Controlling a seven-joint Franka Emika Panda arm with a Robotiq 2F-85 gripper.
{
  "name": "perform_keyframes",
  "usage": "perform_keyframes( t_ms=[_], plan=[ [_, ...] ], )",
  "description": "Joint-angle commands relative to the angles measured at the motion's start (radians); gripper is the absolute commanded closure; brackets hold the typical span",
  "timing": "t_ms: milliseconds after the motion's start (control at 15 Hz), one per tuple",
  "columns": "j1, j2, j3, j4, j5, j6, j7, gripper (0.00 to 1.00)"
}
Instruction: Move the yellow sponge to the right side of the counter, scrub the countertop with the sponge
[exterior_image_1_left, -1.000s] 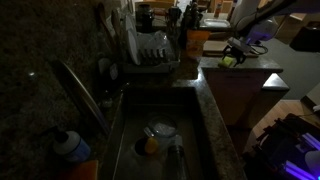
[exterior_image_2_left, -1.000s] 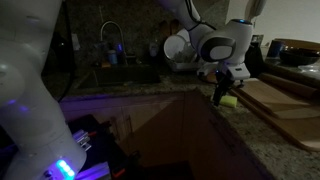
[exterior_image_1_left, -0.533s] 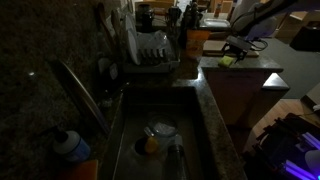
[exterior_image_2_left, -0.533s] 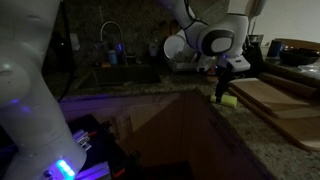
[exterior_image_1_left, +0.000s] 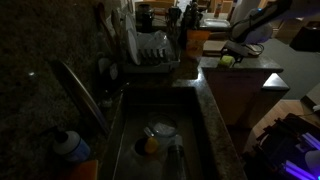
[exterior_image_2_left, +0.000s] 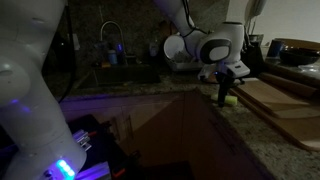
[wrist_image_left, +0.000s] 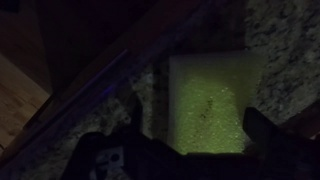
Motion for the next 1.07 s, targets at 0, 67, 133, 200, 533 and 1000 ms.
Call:
perform_keyframes(
  t_ms=[0, 67, 133, 200, 533, 1000],
  plan=[
    [0.003, 0.004, -0.004, 0.005, 0.003, -0.002, -0.005, 0.00],
    [0.003, 0.004, -0.004, 0.007, 0.003, -0.002, -0.008, 0.00],
    [0.000, 0.004, -0.001, 0.013, 0.010, -0.008, -0.004, 0.00],
    [-0.001, 0.006, -0.001, 0.017, 0.012, -0.012, -0.002, 0.00],
    [0.004, 0.004, -0.006, 0.012, 0.004, -0.004, 0.006, 0.00],
    [0.010, -0.028, 0.010, -0.030, 0.016, 0.130, -0.007, 0.00]
  ],
)
